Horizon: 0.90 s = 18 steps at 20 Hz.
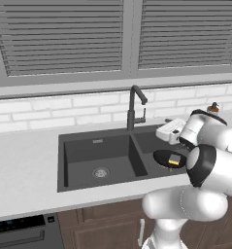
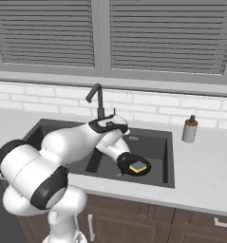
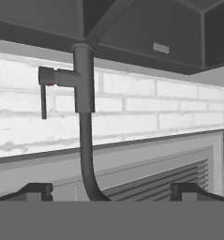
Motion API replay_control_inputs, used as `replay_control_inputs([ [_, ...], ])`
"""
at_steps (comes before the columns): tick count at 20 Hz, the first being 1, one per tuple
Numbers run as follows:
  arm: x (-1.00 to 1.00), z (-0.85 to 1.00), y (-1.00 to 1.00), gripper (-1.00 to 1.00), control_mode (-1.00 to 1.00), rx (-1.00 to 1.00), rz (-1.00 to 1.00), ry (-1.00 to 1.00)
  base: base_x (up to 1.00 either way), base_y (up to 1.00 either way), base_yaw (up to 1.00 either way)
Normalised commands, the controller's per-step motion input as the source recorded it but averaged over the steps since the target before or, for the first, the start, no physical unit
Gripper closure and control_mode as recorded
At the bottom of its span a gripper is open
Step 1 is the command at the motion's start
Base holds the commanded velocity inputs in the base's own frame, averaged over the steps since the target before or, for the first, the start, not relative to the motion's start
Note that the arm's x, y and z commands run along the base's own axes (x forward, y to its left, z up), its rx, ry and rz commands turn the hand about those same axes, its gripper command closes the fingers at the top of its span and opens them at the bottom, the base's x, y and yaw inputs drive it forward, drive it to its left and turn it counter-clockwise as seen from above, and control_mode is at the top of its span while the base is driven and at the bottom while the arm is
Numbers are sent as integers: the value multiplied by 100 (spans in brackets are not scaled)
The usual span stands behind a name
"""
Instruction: Pick the pan and sponge and place them into the sink. Then turn on the water.
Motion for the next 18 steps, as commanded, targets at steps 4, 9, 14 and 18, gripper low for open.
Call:
replay_control_inputs([
  [4, 28, 0, 0, -100, -100, 3, -2, -6, 0, 0, 0],
  [9, 30, 0, -2, -100, -100, 3, -2, -5, 0, 0, 0],
  [14, 34, 0, 0, -100, -100, 1, -2, -3, 0, 0, 0],
  [18, 33, 0, 0, -100, -100, 0, -1, -2, 0, 0, 0],
])
